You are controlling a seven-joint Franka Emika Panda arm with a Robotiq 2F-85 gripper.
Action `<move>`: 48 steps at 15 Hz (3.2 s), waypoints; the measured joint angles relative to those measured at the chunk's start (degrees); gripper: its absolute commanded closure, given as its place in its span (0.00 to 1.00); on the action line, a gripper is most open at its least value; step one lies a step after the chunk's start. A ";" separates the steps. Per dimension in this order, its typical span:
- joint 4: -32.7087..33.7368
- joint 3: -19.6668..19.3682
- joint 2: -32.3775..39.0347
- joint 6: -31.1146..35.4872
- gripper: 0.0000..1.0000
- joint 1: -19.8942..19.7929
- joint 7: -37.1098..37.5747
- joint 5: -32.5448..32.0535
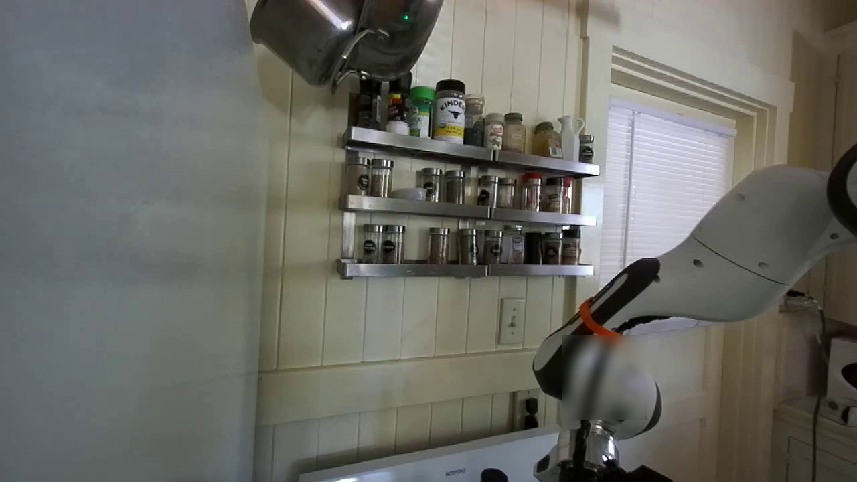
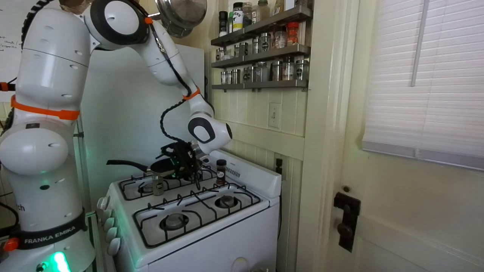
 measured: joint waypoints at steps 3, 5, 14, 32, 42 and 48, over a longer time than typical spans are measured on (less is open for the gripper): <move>0.00 -0.02 1.02 -0.03 0.00 0.00 2.04 -0.34; 0.00 -0.01 1.46 -0.03 0.10 0.00 3.17 -0.56; 0.03 0.09 2.17 0.47 0.34 0.05 4.68 -0.68; -0.22 0.39 1.90 11.37 0.64 0.05 4.65 -0.53; -0.02 0.87 0.02 13.20 0.72 0.22 2.96 -0.73; -0.12 0.88 -0.77 13.02 0.56 0.21 0.49 -0.59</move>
